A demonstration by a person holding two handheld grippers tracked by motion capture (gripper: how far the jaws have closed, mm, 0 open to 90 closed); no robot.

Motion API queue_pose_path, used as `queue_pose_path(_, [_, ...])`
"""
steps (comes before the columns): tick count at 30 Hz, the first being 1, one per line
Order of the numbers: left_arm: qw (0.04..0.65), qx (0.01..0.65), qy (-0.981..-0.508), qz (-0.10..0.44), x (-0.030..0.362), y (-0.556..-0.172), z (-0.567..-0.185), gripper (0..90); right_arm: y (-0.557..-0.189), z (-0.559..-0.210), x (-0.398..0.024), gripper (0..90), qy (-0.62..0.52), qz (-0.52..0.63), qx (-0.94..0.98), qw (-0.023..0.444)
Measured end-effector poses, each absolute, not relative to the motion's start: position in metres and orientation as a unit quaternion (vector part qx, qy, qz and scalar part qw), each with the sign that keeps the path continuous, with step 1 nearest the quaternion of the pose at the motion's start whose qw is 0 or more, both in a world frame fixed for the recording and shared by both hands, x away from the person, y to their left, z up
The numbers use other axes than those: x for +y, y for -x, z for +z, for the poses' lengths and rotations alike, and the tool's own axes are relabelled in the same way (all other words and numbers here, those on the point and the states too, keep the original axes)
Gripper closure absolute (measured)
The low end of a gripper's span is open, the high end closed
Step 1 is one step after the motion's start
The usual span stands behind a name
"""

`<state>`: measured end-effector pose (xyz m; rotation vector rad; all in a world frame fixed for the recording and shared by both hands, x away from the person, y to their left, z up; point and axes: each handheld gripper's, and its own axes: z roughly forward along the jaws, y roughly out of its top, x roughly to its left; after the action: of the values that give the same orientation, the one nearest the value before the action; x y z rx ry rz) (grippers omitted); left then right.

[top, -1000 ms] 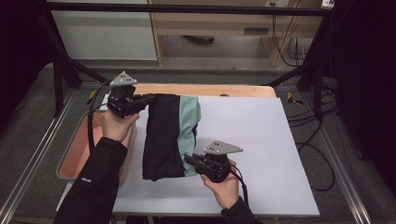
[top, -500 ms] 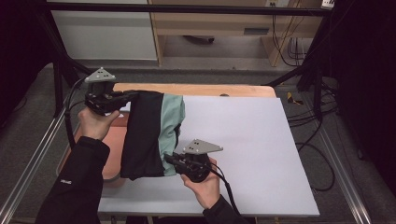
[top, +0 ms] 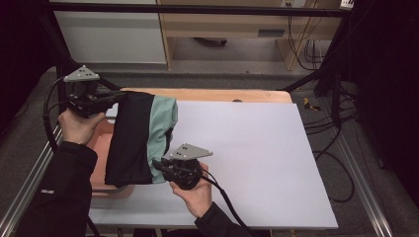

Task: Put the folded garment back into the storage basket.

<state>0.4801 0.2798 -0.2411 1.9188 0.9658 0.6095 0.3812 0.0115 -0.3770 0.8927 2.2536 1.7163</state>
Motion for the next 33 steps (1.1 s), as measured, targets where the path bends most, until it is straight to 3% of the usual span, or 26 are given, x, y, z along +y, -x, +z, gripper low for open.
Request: queue_pose_path(33, [0.427, 0.431, -0.756, 0.246, 0.377, -0.498, -0.258, 82.9, -0.397, -0.384, 0.124, 82.9, -0.268, 0.57, 0.772, 0.085])
